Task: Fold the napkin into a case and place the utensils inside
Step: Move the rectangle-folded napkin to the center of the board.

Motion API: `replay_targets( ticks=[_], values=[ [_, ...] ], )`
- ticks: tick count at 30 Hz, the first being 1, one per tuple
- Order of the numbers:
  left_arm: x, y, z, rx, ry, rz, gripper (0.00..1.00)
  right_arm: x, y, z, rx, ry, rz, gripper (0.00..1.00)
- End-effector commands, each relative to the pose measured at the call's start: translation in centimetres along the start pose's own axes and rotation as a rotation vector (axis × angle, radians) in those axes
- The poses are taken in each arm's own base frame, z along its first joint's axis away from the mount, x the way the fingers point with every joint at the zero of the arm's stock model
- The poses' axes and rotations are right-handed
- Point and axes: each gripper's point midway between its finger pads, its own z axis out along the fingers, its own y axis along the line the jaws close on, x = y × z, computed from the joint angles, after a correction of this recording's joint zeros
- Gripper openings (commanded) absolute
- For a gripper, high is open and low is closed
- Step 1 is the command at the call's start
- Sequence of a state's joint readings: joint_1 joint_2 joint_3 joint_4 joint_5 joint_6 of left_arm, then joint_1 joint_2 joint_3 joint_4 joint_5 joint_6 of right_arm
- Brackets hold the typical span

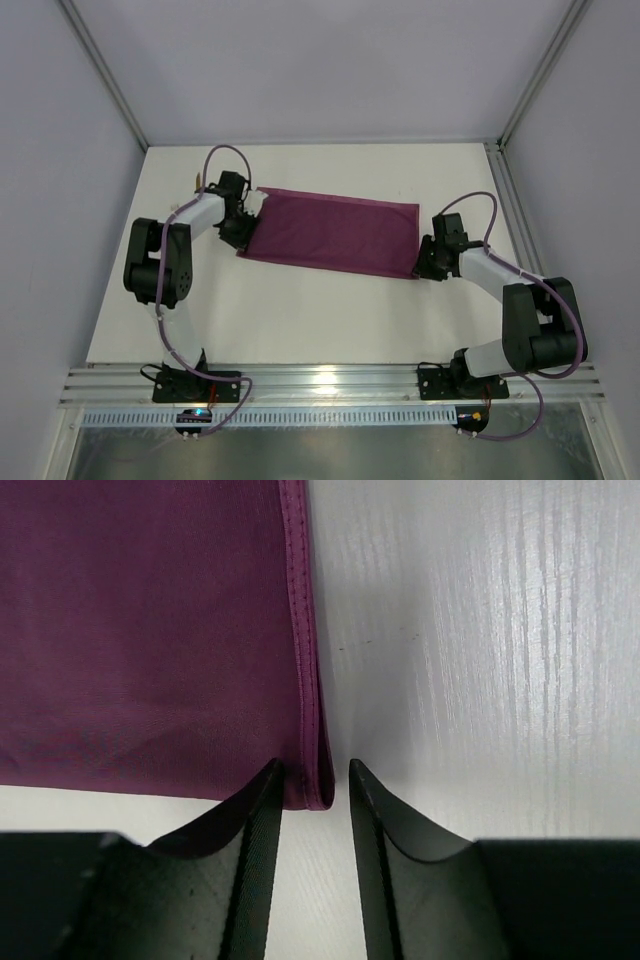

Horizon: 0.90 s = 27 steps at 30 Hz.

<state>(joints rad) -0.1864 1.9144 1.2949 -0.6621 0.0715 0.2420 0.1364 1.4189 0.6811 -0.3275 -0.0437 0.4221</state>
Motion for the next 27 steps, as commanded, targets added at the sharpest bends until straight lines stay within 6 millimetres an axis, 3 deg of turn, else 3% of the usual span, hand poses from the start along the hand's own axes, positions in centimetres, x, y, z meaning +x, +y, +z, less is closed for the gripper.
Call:
replay_targets(
  ticks=[1,4,5,7,12,13,16,25,27],
  values=[
    [0.6,-0.2,0.7,0.020,0.007,-0.013,0.34,0.5,0.5,0.0,-0.032,0.003,0.010,0.32],
    [0.8,-0.6,1.0,0.043,0.020,-0.015,0.20,0.7,0.7,0.0,-0.046,0.013,0.009,0.20],
    [1.2,-0.9,1.0,0.058,0.034,-0.016,0.16,0.7,0.8,0.0,-0.051,0.016,0.004,0.11],
    [2.0,-1.3,1.0,0.076,0.051,-0.011,0.00,1.1,0.9,0.0,-0.060,0.033,0.000,0.04],
    [5.4,-1.6,0.0,0.067,0.097,0.042,0.00,2.5,0.1,-1.0,-0.038,0.062,-0.002,0.04],
    [7.3,-2.1,0.0,0.077,0.130,0.048,0.00,3.0,-0.1,-1.2,-0.034,0.069,0.001,0.04],
    [10.0,-2.6,-1.1,0.080,0.171,0.098,0.00,4.4,-0.4,-1.8,-0.022,0.085,0.011,0.04],
    [15.9,-4.4,-5.6,0.127,0.263,0.161,0.00,8.7,1.4,-4.6,0.001,0.129,-0.006,0.04],
    [17.1,-5.1,-6.4,0.149,0.278,0.160,0.03,9.7,1.1,-5.4,0.012,0.146,-0.005,0.08]
  ],
)
